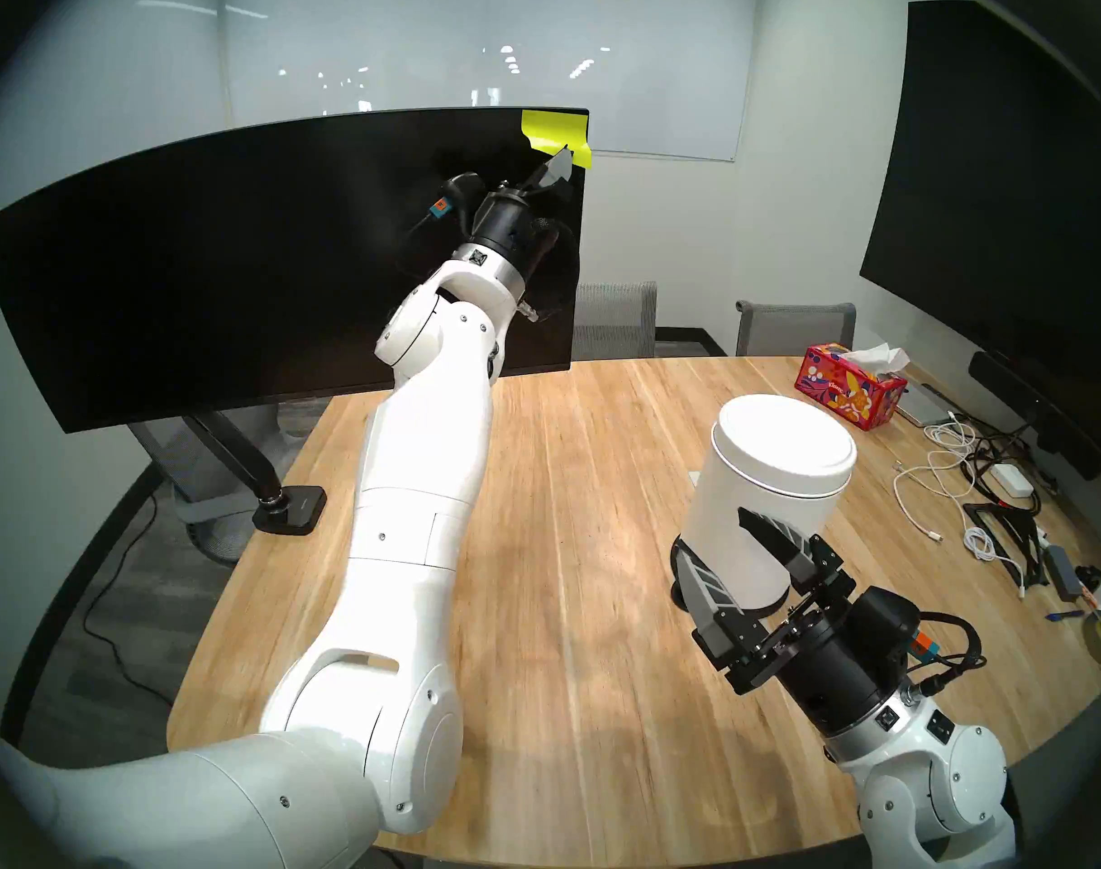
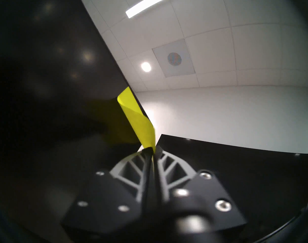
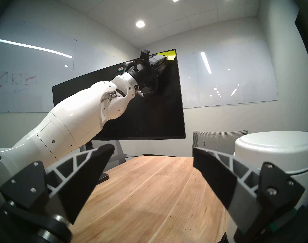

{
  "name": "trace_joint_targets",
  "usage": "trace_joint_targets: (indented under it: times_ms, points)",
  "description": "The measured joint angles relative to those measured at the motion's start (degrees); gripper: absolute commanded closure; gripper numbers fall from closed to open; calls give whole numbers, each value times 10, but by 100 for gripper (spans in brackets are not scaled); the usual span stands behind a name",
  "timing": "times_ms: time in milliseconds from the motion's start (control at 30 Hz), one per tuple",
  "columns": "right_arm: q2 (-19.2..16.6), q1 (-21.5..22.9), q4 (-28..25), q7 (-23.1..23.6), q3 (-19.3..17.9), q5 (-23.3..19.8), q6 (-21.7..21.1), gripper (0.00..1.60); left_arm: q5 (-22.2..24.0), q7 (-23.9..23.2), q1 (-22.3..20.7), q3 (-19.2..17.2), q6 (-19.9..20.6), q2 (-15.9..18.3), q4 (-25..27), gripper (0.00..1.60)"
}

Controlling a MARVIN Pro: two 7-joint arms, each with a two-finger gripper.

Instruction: Peel the sticky note off the monitor, open the trash can lid and drop the sticker into the trash can

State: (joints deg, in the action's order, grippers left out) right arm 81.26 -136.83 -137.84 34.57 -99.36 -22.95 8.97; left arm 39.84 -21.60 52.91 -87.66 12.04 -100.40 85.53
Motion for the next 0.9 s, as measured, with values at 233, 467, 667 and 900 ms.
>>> trace_joint_targets:
  times_ms: [233,467,667,900]
  points:
    - [3,-5,-3,3,-2,-1,2,0,-4,1,-1,1,-4,0,-2,160]
    - [6,-9,-5,6,-4,-1,4,0,0,-2,8,2,-4,-1,16,160]
    - [7,-11,-5,8,-3,-1,4,0,8,-5,31,4,3,-1,54,160]
    - [9,-9,-6,11,1,0,4,0,19,-7,68,10,22,-2,110,160]
